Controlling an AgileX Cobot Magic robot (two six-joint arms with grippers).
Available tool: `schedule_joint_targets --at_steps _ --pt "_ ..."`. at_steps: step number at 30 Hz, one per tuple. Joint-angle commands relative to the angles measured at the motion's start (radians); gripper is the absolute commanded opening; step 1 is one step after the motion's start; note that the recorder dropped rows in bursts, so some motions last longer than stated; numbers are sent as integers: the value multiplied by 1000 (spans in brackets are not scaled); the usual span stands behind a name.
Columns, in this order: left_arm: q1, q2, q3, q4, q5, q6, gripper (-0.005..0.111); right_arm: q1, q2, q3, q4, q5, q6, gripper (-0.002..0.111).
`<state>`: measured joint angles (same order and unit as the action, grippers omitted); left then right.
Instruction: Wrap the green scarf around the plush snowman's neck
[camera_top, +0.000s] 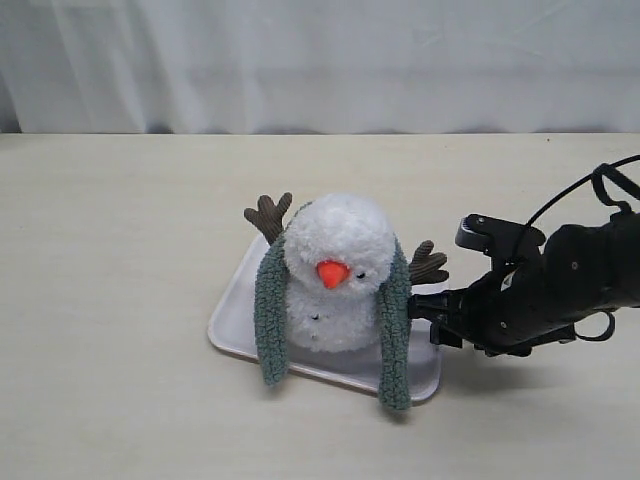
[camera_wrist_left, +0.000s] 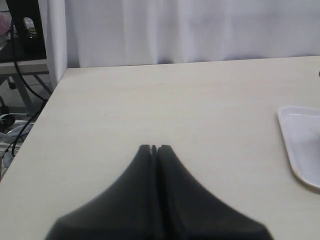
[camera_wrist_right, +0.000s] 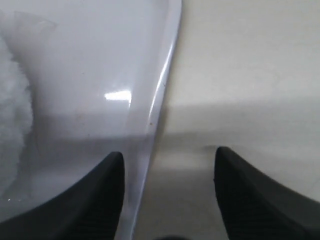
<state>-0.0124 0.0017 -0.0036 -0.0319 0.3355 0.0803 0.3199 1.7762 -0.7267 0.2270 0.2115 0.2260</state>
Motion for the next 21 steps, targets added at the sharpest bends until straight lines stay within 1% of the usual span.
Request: schedule_joint_targets --at_steps 1,4,8,12,15,21 --pt "5 -2 4 -7 -12 -3 0 -3 33 -17 0 -13 -22 50" --pt "5 -2 4 -7 -12 -3 0 -3 46 -17 0 -8 -57 39" --pt "5 -2 4 -7 -12 -3 0 -3 50 -17 0 -16 -82 20" --pt "5 -2 4 -7 -12 -3 0 -3 50 -17 0 -71 -84 8" --pt "5 -2 4 -7 -12 -3 0 -3 50 -17 0 -141 -80 4" --pt "5 -2 4 -3 -12 -3 0 -3 50 -17 27 -263 -56 4"
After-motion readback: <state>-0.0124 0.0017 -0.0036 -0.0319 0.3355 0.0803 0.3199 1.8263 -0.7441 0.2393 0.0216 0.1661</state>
